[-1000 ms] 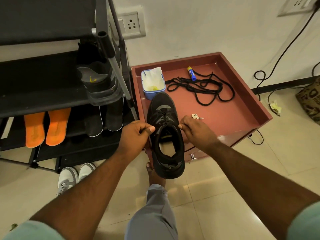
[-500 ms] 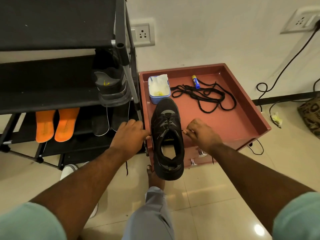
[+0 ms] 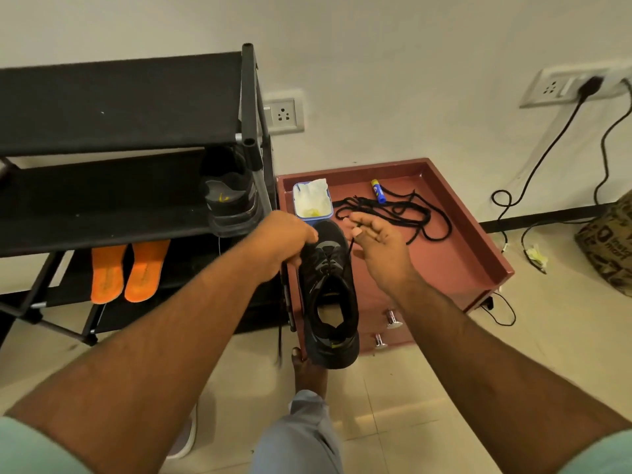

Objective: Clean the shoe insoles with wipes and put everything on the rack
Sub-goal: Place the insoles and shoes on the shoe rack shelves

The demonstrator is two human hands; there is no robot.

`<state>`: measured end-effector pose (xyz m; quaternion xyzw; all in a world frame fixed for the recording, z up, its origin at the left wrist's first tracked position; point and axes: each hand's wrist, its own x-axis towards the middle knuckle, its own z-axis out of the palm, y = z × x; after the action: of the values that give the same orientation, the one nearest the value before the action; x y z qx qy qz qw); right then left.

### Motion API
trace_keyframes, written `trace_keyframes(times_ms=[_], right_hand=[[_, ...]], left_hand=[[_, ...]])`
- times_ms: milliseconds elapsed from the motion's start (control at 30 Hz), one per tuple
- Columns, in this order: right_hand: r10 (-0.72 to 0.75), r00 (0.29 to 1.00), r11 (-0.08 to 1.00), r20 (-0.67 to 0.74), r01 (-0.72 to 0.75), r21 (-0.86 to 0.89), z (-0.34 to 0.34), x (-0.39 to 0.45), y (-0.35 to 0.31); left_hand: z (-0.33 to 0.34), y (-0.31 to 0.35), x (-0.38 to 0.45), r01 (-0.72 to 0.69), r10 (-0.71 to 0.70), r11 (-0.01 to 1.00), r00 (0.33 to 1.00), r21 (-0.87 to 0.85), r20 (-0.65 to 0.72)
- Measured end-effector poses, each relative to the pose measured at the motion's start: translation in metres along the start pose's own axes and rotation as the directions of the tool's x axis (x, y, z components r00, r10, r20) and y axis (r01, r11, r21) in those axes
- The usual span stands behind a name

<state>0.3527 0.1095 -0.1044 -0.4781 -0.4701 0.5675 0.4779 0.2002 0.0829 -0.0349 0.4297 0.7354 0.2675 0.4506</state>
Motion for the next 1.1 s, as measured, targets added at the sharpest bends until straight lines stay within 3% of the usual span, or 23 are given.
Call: trace_keyframes(times_ms=[67,133,300,633,800,933,1100], right_hand=[[-0.039,0.999,0.999,0.017,0.038,0.015,0.006,-0.002,-0.018],[-0.082,0.996,0.996,0.035,0.08,0.045,0.01,-0.006,-0.04],[-0.224,0.971,0.973,0.082,0.227,-0.035,0.015,-0.017,-0.09],[-0.381,0.911,0.896,0.158,0.406,-0.181,0.019,-0.031,-0.168],[-0.42,0.883,0.861,0.211,0.461,-0.215,0.022,-0.029,-0.196],[-0.455,0.854,0.845,0.251,0.503,-0.182,0.028,-0.028,-0.207],[-0.437,0.882,0.871,0.175,0.464,-0.16,0.043,-0.026,-0.212]], left_hand=[[-0.012,0.02,-0.01,0.025,-0.027,0.991,1.0,-0.131,-0.015],[-0.02,0.039,-0.022,-0.047,0.041,0.981,0.998,-0.189,-0.038],[-0.034,0.079,-0.052,-0.255,0.229,0.949,0.962,-0.186,-0.148],[-0.05,0.119,-0.086,-0.406,0.344,0.881,0.902,-0.243,-0.262],[-0.061,0.139,-0.102,-0.571,0.5,0.811,0.79,-0.13,-0.353],[-0.071,0.154,-0.106,-0.622,0.558,0.781,0.736,-0.058,-0.384],[-0.079,0.156,-0.11,-0.658,0.63,0.75,0.682,0.063,-0.37]])
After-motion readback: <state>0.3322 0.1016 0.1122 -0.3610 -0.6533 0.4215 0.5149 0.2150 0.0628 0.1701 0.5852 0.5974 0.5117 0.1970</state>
